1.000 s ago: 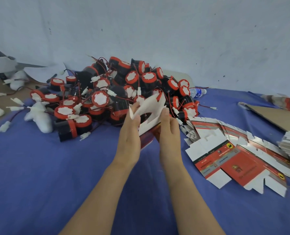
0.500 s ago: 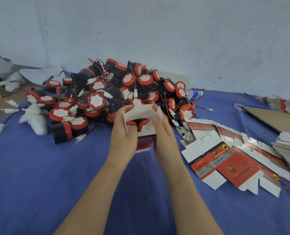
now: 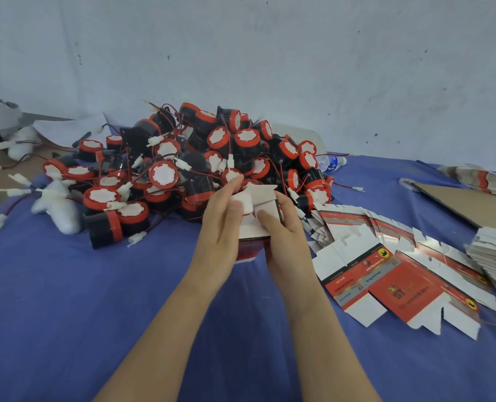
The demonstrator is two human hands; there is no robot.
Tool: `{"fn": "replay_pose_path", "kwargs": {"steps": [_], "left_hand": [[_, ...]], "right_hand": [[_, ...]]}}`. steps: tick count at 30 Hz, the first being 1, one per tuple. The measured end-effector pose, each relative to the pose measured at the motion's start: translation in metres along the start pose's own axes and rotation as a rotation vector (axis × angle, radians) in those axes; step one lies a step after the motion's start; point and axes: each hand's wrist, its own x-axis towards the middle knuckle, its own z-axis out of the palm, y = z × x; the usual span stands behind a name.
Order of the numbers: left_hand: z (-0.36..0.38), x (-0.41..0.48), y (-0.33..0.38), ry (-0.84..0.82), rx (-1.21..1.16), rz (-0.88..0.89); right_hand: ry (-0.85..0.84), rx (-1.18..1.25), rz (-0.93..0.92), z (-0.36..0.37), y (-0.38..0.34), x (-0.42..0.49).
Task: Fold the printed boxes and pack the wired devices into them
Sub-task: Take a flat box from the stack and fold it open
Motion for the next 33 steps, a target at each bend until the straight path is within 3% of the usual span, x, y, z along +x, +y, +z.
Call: {"fn": "replay_pose_path", "kwargs": {"steps": [5, 8, 11, 15, 18, 23, 33], "left_hand": [[-0.003, 0.001, -0.002, 0.047, -0.008, -0.013], [-0.004, 0.002, -0.003, 0.069, -0.008, -0.018], [-0.003, 0.000, -0.001, 0.056, 0.001, -0.003], [-0.004, -0.002, 0.002, 0.041, -0.121, -0.044], [-0.002, 0.000, 0.001, 0.140, -0.152, -0.041], [-0.005, 0.000, -0.006, 0.311, -0.037, 0.122], [-0.013, 0.001, -0.008, 0.256, 0.118, 0.382]], "right_hand": [[-0.094, -0.021, -0.013, 0.000, -0.001, -0.003], [-0.179, 0.042, 0.070, -0.003, -0.009, -0.006], [-0.154, 0.055, 0.148, -0.006, -0.015, -0.004], [-0.206, -0.062, 0.087, -0.011, -0.012, -0.003], [-0.248, -0.172, 0.060, -0.012, -0.012, -0.006], [-0.335, -0.380, 0.055, -0.012, -0.019, -0.012], [-0.490, -0.439, -0.033, -0.015, -0.031, -0.013]]}}
